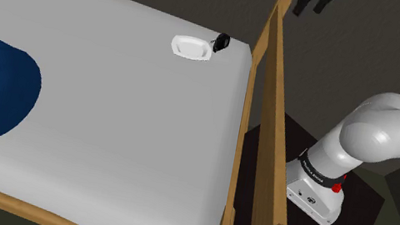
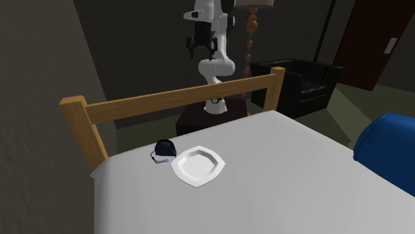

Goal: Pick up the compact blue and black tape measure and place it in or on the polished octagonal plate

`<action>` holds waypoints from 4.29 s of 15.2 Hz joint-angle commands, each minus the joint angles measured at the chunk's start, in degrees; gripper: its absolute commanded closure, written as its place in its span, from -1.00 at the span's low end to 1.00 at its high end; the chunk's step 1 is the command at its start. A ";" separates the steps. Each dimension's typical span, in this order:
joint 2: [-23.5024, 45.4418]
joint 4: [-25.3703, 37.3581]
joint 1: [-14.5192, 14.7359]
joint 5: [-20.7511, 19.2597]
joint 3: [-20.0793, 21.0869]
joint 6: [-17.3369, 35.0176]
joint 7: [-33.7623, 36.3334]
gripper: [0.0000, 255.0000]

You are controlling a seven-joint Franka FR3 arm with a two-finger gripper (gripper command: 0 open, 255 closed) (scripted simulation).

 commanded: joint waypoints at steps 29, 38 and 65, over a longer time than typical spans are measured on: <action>56.70 19.38 -7.19 3.02 1.30 37.89 35.62 -1.00; 68.37 27.19 -8.11 4.40 0.16 41.87 39.60 -1.00; 67.71 28.29 -8.18 4.43 0.15 40.12 39.43 1.00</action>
